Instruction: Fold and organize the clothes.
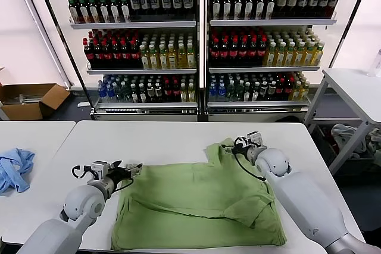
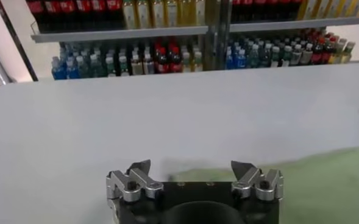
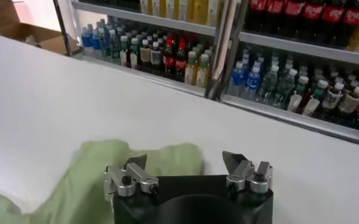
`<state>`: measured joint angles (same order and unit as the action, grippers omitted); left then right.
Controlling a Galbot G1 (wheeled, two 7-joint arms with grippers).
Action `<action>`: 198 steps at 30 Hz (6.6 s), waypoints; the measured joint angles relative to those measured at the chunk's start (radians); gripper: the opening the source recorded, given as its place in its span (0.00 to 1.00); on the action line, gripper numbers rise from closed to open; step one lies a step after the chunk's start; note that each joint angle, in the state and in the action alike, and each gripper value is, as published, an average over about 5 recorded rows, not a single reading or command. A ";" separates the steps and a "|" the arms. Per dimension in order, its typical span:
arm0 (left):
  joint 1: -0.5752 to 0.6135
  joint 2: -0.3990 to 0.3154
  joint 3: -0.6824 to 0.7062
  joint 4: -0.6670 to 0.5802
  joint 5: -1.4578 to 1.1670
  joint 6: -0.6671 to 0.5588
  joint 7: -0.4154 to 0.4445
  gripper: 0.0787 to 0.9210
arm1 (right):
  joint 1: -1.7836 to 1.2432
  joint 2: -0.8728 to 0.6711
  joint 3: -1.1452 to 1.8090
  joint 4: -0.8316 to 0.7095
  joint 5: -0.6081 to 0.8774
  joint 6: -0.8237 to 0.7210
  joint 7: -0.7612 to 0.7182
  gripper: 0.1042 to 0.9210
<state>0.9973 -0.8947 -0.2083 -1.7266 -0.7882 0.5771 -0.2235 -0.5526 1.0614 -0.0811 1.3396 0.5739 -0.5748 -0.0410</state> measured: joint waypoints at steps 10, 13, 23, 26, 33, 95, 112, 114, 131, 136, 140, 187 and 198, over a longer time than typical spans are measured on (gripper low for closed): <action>0.007 -0.011 -0.004 0.027 -0.002 0.000 0.029 0.70 | -0.033 0.006 0.019 -0.003 -0.030 0.003 -0.018 0.70; 0.009 -0.012 -0.003 0.028 0.000 -0.001 0.042 0.60 | -0.044 0.004 0.024 -0.001 -0.037 0.006 -0.021 0.60; 0.016 -0.001 -0.005 0.014 0.006 0.000 0.078 0.26 | -0.064 -0.015 0.022 0.031 -0.045 0.020 -0.015 0.25; 0.017 0.000 -0.008 0.003 0.008 -0.003 0.084 0.16 | -0.067 -0.022 0.020 0.043 -0.045 0.026 -0.009 0.15; 0.016 0.008 -0.011 -0.027 0.017 -0.022 0.087 0.01 | -0.063 -0.047 0.024 0.089 -0.046 0.056 0.014 0.00; 0.611 0.098 -0.128 -0.527 0.295 -0.104 -0.133 0.01 | -1.167 -0.300 0.593 0.902 -0.219 0.336 0.084 0.00; 0.625 0.096 -0.092 -0.501 0.362 -0.108 -0.195 0.31 | -1.130 -0.220 0.488 0.867 -0.170 0.340 0.409 0.23; 0.626 0.096 -0.096 -0.505 0.368 -0.105 -0.201 0.38 | -1.118 -0.201 0.468 0.873 -0.167 0.334 0.482 0.29; 0.625 0.086 -0.223 -0.625 0.323 -0.049 -0.220 0.88 | -1.060 -0.121 0.526 0.945 -0.146 0.279 0.825 0.86; 0.644 0.046 -0.248 -0.634 0.285 -0.087 -0.205 0.88 | -1.097 -0.147 0.616 0.912 -0.105 0.411 0.683 0.88; 0.680 0.000 -0.251 -0.614 0.294 -0.163 -0.192 0.88 | -1.134 -0.162 0.670 0.881 -0.069 0.525 0.559 0.88; 0.677 -0.241 -0.105 -0.369 0.229 -0.425 -0.219 0.53 | -1.301 -0.155 0.787 0.863 -0.006 0.810 0.315 0.88; 0.674 -0.248 -0.068 -0.330 0.267 -0.453 -0.202 0.15 | -1.283 -0.151 0.772 0.859 -0.005 0.817 0.312 0.88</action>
<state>1.6713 -1.1425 -0.2759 -2.0566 -0.5208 0.1237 -0.4257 -1.8358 0.9104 0.6913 2.1990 0.5692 0.2421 0.2710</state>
